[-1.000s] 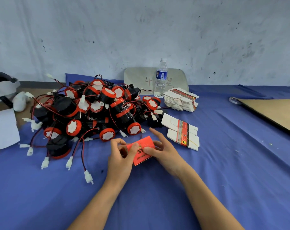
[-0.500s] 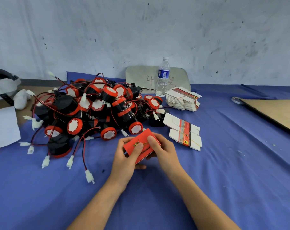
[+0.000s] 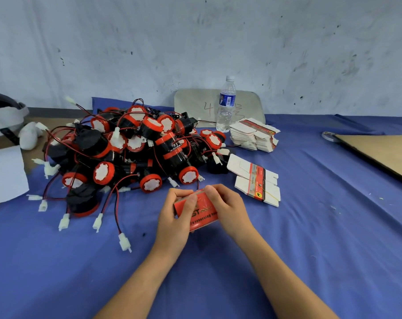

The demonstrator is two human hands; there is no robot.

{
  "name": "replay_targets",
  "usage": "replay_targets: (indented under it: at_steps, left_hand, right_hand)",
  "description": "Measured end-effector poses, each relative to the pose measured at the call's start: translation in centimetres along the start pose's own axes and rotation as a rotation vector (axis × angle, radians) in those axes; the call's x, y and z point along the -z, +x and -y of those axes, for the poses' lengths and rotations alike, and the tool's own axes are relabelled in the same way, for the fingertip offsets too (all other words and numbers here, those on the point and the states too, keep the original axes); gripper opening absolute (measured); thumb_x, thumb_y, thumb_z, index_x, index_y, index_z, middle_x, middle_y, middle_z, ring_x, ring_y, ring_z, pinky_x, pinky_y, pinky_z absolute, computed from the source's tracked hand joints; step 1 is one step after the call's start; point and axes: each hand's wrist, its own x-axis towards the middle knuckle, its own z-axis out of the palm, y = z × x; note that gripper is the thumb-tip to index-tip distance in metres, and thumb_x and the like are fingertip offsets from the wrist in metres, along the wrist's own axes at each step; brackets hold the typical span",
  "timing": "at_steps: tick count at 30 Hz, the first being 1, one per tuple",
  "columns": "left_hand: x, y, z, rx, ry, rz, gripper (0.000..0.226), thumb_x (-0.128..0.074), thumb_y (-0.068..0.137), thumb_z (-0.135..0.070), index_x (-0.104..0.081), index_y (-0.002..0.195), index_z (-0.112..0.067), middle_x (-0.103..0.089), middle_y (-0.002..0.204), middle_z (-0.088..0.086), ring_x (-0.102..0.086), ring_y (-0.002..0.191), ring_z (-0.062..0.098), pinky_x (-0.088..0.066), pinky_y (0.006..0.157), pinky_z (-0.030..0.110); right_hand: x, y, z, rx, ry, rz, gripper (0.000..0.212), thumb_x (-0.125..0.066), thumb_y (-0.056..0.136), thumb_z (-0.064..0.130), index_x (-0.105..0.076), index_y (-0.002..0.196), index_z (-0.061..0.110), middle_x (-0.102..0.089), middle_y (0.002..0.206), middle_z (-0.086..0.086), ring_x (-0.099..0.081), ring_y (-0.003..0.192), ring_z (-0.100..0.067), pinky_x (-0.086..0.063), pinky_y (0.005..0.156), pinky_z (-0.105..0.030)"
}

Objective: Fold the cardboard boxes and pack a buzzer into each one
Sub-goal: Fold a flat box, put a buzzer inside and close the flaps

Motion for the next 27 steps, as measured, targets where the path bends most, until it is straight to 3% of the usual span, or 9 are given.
replay_targets:
  at_steps: [3,6,10,13,15,19,22,25,27]
  left_hand:
    - [0.1,0.2,0.0,-0.052,0.013,-0.016,0.026,-0.056,0.079,-0.048,-0.058,0.091,-0.025,-0.065,0.085,-0.006,-0.066,0.078,0.015,-0.05,0.054,0.022]
    - [-0.1,0.2,0.2,-0.065,0.011,-0.016,0.024,-0.056,0.081,-0.047,-0.058,0.093,-0.027,-0.065,0.087,-0.007,-0.066,0.081,0.014,-0.051,0.056,0.022]
    - [-0.1,0.1,0.4,-0.017,-0.051,-0.028,0.036,-0.06,0.08,-0.047,-0.051,0.113,-0.035,-0.062,0.103,-0.007,-0.067,0.089,0.007,-0.055,0.062,0.023]
    - [0.1,0.3,0.6,0.005,-0.122,-0.022,0.052,-0.065,0.082,-0.041,-0.045,0.128,-0.027,-0.059,0.117,-0.003,-0.065,0.098,0.006,-0.059,0.073,0.03]
    - [0.1,0.5,0.8,0.017,-0.132,-0.007,0.051,-0.062,0.08,-0.036,-0.045,0.128,-0.025,-0.059,0.117,-0.003,-0.065,0.098,0.003,-0.058,0.077,0.03]
    - [0.2,0.9,1.2,0.044,-0.062,0.043,0.014,-0.06,0.089,-0.028,-0.06,0.104,-0.028,-0.069,0.1,-0.001,-0.066,0.081,0.007,-0.053,0.065,0.019]
    - [0.4,0.9,1.9,-0.002,0.025,0.1,0.013,-0.055,0.096,-0.015,-0.064,0.094,-0.023,-0.07,0.088,-0.002,-0.062,0.069,0.007,-0.05,0.063,0.017]
    - [0.4,1.0,2.1,-0.021,0.069,0.147,0.017,-0.05,0.099,-0.009,-0.065,0.095,-0.017,-0.069,0.085,0.0,-0.061,0.067,0.008,-0.049,0.063,0.016]
    - [0.5,1.2,2.2,-0.027,0.098,0.162,0.018,-0.049,0.099,-0.008,-0.065,0.096,-0.016,-0.068,0.086,0.002,-0.06,0.065,0.007,-0.049,0.066,0.02]
  right_hand:
    - [-0.1,0.0,0.3,0.004,0.003,0.007,0.047,-0.048,0.08,0.059,-0.067,0.09,0.018,-0.066,0.075,0.005,-0.059,0.07,-0.005,-0.051,0.071,-0.026]
    - [0.1,0.1,0.0,-0.023,0.078,0.024,0.038,-0.052,0.083,0.056,-0.066,0.092,0.022,-0.068,0.08,0.002,-0.063,0.075,-0.009,-0.053,0.071,-0.029]
    - [0.6,0.0,-0.5,-0.141,0.375,0.199,0.029,-0.064,0.089,0.04,-0.062,0.117,0.032,-0.071,0.094,0.001,-0.071,0.085,-0.024,-0.058,0.065,-0.037]
    - [0.5,0.1,-0.7,-0.166,0.493,0.138,0.031,-0.07,0.084,0.038,-0.065,0.112,0.026,-0.07,0.103,-0.006,-0.071,0.088,-0.028,-0.057,0.062,-0.035]
    - [0.7,0.2,-0.5,-0.23,0.611,0.034,0.036,-0.071,0.077,0.04,-0.063,0.104,0.018,-0.071,0.096,-0.006,-0.071,0.086,-0.024,-0.056,0.057,-0.033]
    - [2.6,0.7,0.4,-0.213,0.821,-0.228,0.025,-0.068,0.084,0.021,-0.046,0.095,0.016,-0.07,0.092,-0.009,-0.072,0.078,-0.024,-0.059,0.054,-0.041]
    - [3.6,-0.4,1.5,-0.095,0.693,-0.492,0.03,-0.065,0.089,0.009,-0.037,0.087,0.018,-0.059,0.095,-0.008,-0.065,0.081,-0.025,-0.058,0.067,-0.049]
    - [4.6,-3.7,2.1,0.133,0.281,-0.998,0.033,-0.066,0.088,0.005,-0.04,0.08,0.024,-0.049,0.105,-0.002,-0.053,0.09,-0.006,-0.044,0.082,-0.027]
    - [5.9,-6.0,2.3,0.274,0.075,-1.268,0.036,-0.062,0.088,-0.004,-0.051,0.081,0.03,-0.04,0.125,-0.002,-0.047,0.115,-0.002,-0.038,0.089,-0.01]
